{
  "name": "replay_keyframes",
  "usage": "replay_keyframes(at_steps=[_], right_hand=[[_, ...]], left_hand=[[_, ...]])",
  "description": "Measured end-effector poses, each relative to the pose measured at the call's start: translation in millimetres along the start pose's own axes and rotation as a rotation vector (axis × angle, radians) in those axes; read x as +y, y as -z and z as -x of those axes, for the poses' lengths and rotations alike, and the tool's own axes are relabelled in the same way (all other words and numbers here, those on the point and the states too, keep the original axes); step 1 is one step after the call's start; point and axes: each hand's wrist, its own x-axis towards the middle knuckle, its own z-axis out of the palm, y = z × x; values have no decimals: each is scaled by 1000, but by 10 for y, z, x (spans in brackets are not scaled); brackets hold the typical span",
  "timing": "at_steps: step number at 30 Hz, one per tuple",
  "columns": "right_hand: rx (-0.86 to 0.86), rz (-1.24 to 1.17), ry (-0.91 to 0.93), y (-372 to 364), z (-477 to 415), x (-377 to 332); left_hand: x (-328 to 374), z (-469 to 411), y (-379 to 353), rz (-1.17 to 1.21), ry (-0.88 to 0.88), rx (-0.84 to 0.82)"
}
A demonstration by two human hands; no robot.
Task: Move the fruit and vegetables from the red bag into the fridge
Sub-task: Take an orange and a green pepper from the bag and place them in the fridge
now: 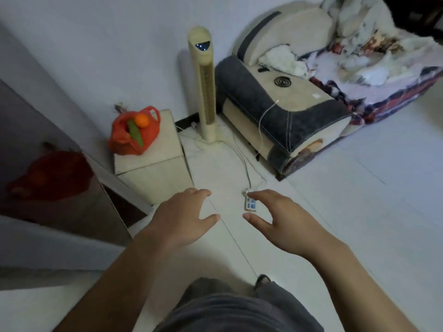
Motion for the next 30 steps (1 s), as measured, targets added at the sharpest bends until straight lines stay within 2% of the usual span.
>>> replay_keyframes(at_steps=[4,8,12,16,19,24,30], right_hand=[[-77,29,165,211,-602,168],[-189,38,345,321,-1151,51],[-264,68,475,427,-1789,-130],[-267,110,494,568,-2537,-192],[-225,148,440,710,-3119,-167],[-173,180,364,807,-3984,-247],[-149,151,374,674,-4970,-678]], left_hand=[[59,-176,106,127,175,110],[-75,-237,168,274,352,180],[-394,-563,268,272,503,194],[-659,-1282,527,312,449,220],[-889,-1990,863,319,369,227],[-1465,-2803,1423,199,339,196],[-2295,-3112,1820,199,457,199]])
